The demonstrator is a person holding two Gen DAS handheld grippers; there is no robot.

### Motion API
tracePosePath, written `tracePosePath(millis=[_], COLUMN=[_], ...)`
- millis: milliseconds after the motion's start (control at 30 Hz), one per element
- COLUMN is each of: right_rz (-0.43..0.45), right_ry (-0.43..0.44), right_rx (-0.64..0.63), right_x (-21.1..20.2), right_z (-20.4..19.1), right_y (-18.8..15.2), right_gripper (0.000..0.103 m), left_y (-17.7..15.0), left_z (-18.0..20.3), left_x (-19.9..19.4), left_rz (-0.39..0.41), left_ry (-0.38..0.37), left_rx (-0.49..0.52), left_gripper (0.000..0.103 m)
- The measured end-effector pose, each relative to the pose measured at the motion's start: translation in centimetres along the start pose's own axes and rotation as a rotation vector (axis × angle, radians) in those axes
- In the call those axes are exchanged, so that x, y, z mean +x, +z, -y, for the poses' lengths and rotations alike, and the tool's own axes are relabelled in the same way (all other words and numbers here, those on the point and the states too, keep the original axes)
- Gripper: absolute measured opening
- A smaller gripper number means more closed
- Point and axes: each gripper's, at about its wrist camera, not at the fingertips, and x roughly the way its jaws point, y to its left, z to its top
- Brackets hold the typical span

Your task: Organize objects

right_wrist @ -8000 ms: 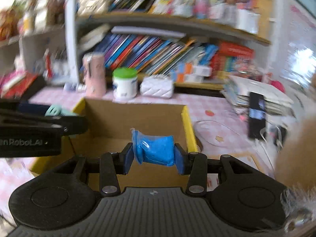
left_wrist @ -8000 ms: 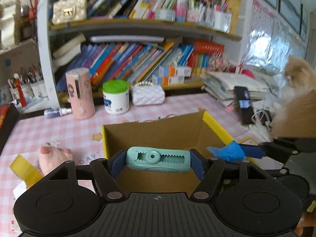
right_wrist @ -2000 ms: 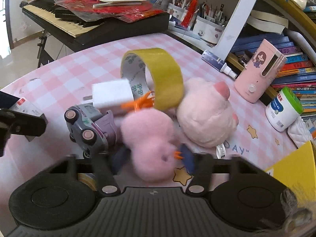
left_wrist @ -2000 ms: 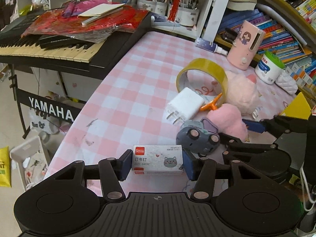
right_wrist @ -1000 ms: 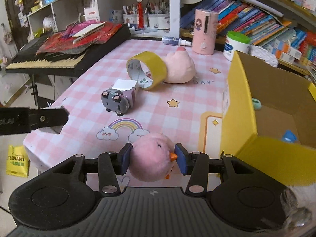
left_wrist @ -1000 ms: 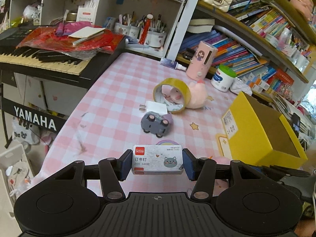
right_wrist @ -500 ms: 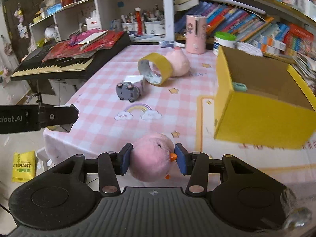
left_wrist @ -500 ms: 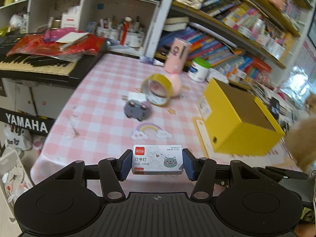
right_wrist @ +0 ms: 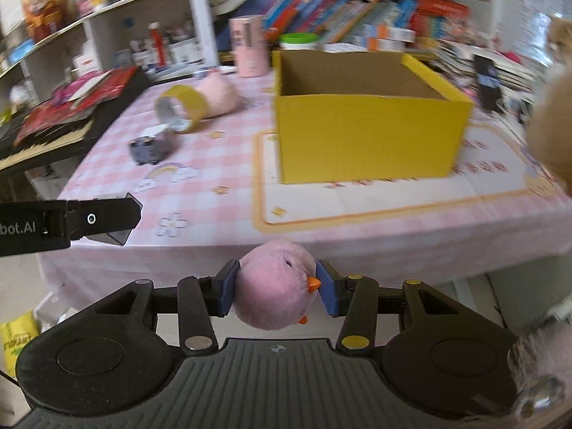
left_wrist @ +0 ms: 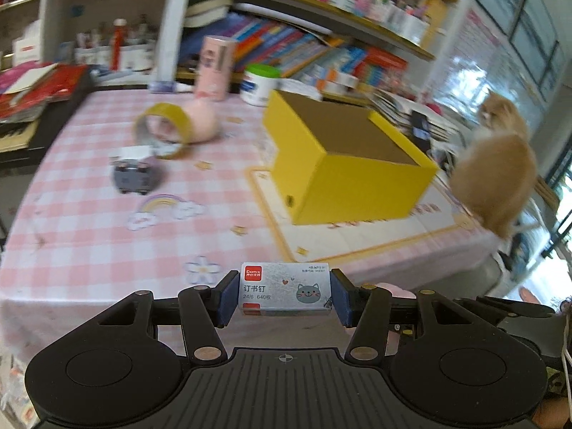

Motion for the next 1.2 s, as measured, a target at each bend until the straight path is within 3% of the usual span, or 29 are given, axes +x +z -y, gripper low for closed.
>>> tracePosePath(millis=[533, 933, 1200], right_rz=[0.003, 0.075, 0.155], right_ry=[-0.108, -0.113, -0.076], right_rx=[0.112, 0.097, 0.046], right_x=[-0.7, -0.1, -0.1], right_z=[6.6, 11.4, 13.8], right_y=[0.0, 5.7, 10.3], right_gripper=[0.044, 0.044, 0.044], left_y=[2.2, 7.8, 11.0], left_z=[5.4, 8.9, 10.5], left_x=[4.1, 7.3, 9.7], left_rz=[-0.017, 0.072, 0.126], left_ry=[-0.095, -0.107, -0.072], left_rx=[0.096, 0.12, 0.107], left_gripper=[0.052, 0.052, 0.052])
